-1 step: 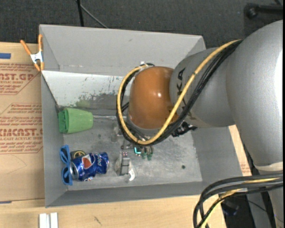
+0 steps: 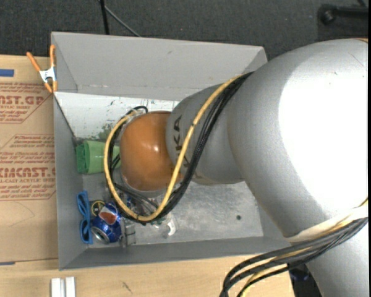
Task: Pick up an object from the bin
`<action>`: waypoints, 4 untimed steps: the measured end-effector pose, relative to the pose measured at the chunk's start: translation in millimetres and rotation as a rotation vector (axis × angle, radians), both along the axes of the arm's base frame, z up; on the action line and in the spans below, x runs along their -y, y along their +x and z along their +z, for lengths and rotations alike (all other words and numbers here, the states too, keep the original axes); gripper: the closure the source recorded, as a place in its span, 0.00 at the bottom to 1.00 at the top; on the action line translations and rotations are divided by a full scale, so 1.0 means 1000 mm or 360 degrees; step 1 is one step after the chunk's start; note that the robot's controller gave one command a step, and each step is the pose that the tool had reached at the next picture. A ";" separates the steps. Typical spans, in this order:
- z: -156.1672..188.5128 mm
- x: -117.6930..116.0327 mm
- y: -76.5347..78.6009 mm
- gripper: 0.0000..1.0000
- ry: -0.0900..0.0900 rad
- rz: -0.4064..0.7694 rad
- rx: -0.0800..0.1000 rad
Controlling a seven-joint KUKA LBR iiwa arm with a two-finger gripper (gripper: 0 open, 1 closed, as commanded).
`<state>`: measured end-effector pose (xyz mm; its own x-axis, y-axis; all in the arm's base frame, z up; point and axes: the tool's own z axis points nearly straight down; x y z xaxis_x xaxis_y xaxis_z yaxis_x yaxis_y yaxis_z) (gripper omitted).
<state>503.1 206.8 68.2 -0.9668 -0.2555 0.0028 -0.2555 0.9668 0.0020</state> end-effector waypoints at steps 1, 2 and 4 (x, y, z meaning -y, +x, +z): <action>0.033 -0.039 0.008 0.00 0.0005 0.0017 0.0011; 0.042 -0.027 0.005 0.00 0.0000 -0.0275 0.0006; 0.001 -0.029 0.000 0.00 -0.0006 -0.0685 -0.0006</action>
Offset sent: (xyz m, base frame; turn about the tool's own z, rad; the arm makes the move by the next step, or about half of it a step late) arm 0.0073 0.0353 0.0318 -0.0070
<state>503.3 235.5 69.1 -0.9852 0.1712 0.0068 0.1712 0.9852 -0.0013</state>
